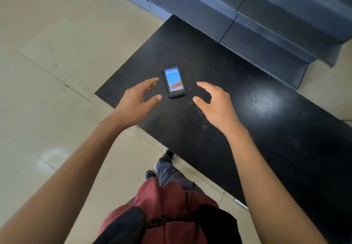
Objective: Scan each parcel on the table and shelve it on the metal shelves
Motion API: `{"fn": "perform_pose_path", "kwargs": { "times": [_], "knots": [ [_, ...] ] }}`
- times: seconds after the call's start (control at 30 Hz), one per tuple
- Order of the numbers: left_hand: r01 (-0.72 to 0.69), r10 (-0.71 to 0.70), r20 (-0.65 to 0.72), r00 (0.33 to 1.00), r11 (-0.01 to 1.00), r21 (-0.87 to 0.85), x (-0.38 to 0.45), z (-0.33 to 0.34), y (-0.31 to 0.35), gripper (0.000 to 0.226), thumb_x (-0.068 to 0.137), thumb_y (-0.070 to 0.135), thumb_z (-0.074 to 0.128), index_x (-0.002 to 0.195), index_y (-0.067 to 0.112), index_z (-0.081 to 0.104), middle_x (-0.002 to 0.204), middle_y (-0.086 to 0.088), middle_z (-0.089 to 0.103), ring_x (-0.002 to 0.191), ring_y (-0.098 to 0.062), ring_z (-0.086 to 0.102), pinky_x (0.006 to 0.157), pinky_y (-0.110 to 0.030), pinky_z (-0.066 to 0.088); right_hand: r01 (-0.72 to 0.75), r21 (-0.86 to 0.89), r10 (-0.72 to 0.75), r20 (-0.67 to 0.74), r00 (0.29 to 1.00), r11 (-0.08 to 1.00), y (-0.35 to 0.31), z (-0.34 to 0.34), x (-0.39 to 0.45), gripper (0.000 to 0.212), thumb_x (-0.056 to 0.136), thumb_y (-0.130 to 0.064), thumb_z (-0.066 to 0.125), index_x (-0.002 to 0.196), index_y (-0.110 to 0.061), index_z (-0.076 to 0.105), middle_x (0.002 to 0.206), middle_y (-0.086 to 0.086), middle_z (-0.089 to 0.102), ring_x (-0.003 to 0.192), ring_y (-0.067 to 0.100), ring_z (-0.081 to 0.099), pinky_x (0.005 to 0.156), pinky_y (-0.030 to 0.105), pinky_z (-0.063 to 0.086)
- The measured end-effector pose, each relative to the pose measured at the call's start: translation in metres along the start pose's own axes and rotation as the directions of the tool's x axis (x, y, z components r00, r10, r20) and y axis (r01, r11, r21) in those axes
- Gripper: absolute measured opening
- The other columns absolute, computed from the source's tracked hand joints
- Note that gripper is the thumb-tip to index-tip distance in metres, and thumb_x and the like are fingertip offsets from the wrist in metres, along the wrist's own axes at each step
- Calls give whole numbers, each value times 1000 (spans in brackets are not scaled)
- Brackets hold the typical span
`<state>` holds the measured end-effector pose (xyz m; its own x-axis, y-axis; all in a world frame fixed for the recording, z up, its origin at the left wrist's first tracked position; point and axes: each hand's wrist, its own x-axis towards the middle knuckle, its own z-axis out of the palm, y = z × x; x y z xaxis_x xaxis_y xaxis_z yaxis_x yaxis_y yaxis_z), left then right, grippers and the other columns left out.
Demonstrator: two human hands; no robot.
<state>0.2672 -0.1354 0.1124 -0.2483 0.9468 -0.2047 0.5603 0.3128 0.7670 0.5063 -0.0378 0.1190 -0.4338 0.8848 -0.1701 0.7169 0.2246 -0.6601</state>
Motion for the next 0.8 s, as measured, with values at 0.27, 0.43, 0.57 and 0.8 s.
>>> {"fn": "perform_pose_path", "kwargs": {
  "times": [0.27, 0.43, 0.57, 0.8],
  "knots": [
    [83, -87, 142, 986, 996, 31, 77, 19, -10, 53, 100, 36, 63, 150, 26, 49, 143, 6, 60, 127, -8, 56, 103, -26, 43, -111, 0, 111, 48, 993, 994, 24, 21, 62, 51, 100, -29, 63, 149, -23, 50, 152, -5, 51, 143, 16, 40, 117, 36, 32],
    [192, -175, 201, 964, 979, -73, 113, 35, -22, 48, 101, 32, 62, 147, 24, 53, 141, 7, 61, 121, -8, 59, 103, -30, 47, -204, 16, 201, 103, 974, 979, 34, 47, 90, 55, 99, -30, 63, 151, -26, 47, 155, -6, 48, 144, 21, 37, 116, 40, 33],
    [313, -270, 231, 935, 934, -174, 140, 50, -36, 44, 99, 31, 66, 142, 23, 58, 135, 9, 63, 114, -4, 63, 101, -32, 50, -284, 59, 275, 132, 952, 957, 46, 72, 115, 69, 98, -27, 64, 159, -23, 32, 161, -1, 39, 148, 22, 35, 120, 41, 32],
    [583, -493, 311, 813, 694, -422, 177, 79, -69, 37, 99, 23, 65, 135, 29, 60, 124, 23, 66, 100, 4, 61, 84, -34, 54, -396, -3, 386, 235, 892, 918, 59, 116, 155, 75, 101, -25, 61, 162, -16, 19, 167, 6, 25, 153, 25, 24, 122, 40, 23]
  ]
}}
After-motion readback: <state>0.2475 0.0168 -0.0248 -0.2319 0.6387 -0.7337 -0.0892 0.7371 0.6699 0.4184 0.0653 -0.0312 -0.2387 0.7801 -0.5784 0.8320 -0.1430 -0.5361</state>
